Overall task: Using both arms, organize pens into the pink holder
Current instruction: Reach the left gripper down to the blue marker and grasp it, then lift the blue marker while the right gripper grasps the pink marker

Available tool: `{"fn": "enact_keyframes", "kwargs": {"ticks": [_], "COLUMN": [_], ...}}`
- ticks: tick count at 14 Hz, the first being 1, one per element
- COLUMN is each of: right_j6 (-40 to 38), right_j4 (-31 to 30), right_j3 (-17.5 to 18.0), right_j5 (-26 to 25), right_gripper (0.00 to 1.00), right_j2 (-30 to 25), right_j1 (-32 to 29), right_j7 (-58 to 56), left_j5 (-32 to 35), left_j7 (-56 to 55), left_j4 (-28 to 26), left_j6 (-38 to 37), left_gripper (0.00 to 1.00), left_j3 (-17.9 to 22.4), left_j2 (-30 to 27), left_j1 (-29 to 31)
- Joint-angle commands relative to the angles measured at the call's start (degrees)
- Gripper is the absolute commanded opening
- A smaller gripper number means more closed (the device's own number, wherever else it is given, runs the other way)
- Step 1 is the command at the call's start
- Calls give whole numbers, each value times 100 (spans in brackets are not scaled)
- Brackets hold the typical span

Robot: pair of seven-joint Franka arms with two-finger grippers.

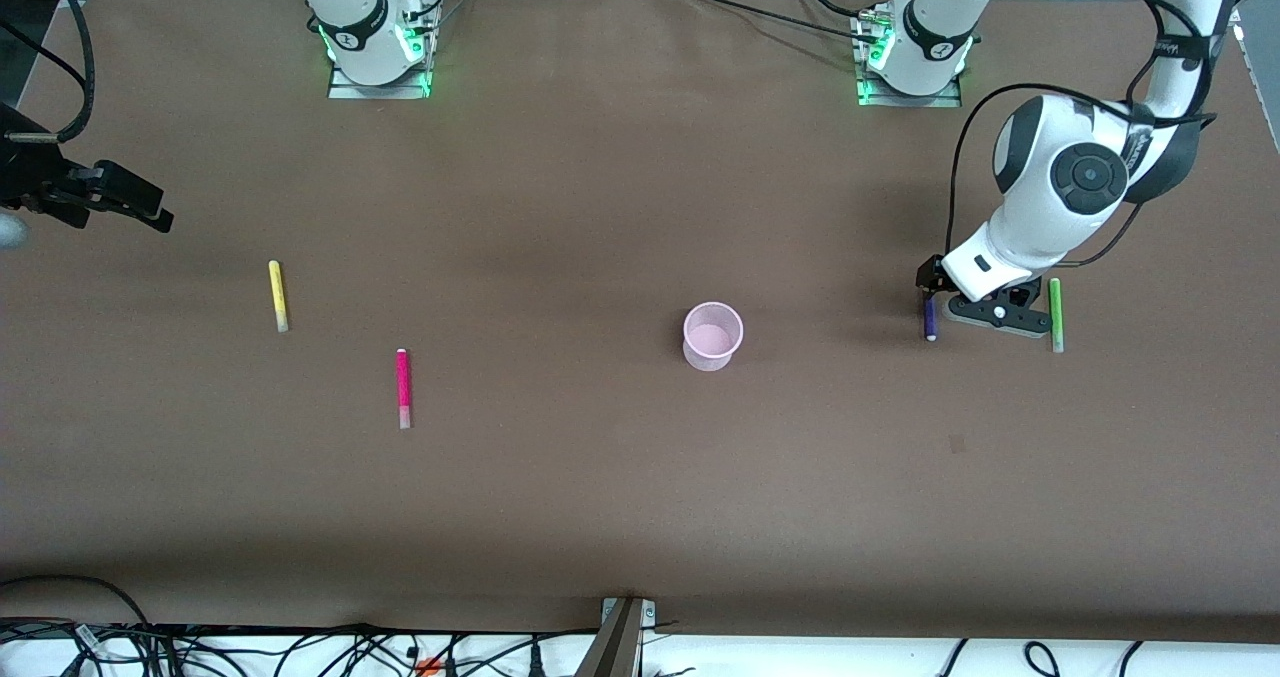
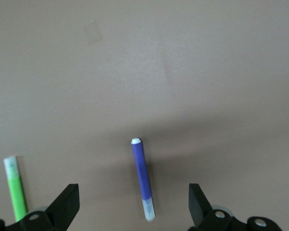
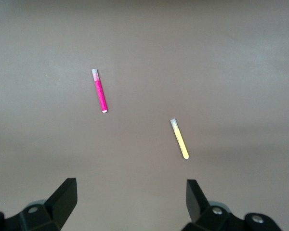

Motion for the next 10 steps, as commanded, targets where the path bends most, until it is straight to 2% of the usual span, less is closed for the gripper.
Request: {"fn": "enact_keyframes", "kwargs": {"ticks": [1, 8, 10], "right_j6": [-102, -84, -58], "right_j4": [129, 129, 137], "right_j3": [6, 6, 6], "right_j5": [43, 43, 34], "right_gripper": [100, 100, 100], "right_j2": [37, 28, 28], "right_j1": [12, 56, 100], "right_j7": [42, 34, 42], "left_j5": [-86, -86, -95], "left_j7": [21, 29, 21], "left_j4": [47, 65, 74], "left_j6": [440, 775, 775], "left_gripper": [100, 99, 84], "left_j3": [-27, -36, -44], "left_j2": [424, 1171, 1285], "left_j1": [161, 144, 170]}}
